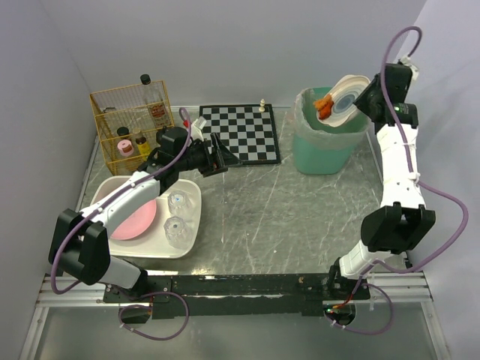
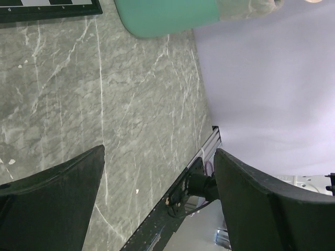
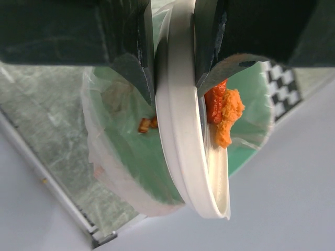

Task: Clear the kitchen counter

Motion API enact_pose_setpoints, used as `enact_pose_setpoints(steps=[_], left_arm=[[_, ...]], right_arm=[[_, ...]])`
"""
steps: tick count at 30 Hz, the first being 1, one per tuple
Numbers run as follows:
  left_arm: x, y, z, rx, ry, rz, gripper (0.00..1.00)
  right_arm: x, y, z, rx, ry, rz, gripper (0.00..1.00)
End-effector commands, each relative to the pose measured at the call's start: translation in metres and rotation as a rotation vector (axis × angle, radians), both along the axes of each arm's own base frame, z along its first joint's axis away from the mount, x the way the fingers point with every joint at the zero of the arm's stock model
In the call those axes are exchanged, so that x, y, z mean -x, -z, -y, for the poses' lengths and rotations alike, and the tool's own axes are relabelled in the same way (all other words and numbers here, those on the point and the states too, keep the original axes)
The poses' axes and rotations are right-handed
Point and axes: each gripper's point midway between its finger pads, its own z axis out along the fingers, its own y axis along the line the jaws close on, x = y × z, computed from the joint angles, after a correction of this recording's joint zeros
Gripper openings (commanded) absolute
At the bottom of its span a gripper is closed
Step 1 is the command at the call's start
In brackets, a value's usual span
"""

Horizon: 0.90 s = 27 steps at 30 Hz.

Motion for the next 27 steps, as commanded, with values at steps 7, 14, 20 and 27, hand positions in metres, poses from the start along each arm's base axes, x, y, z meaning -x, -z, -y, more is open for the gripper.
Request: enact_pose_setpoints(steps=[7,14,20,27], left_arm=[[0.001,-0.017,-0.004,0.017,0.007,0.064,0.88],[0.0,-0.014,0.0,0.028,0.018,0.049,0.88],[0.0,-0.015,-0.001,0.025,0.02,0.051,0.87],[0.0,-0.014,-0.001,0.027,0.015,0.047,0.87]], right_arm=[[-0.006,-0.089,0.011,0.237,0.086,0.243,0.0],[-0.004,-0.106,-0.018,0.474,0.01,0.306,0.0],[-0.007,-0.112,-0.048,0.711,-0.08,0.348,0.0],[0.007,-0.127,-0.061,0.817,-0.072,0.445,0.0]])
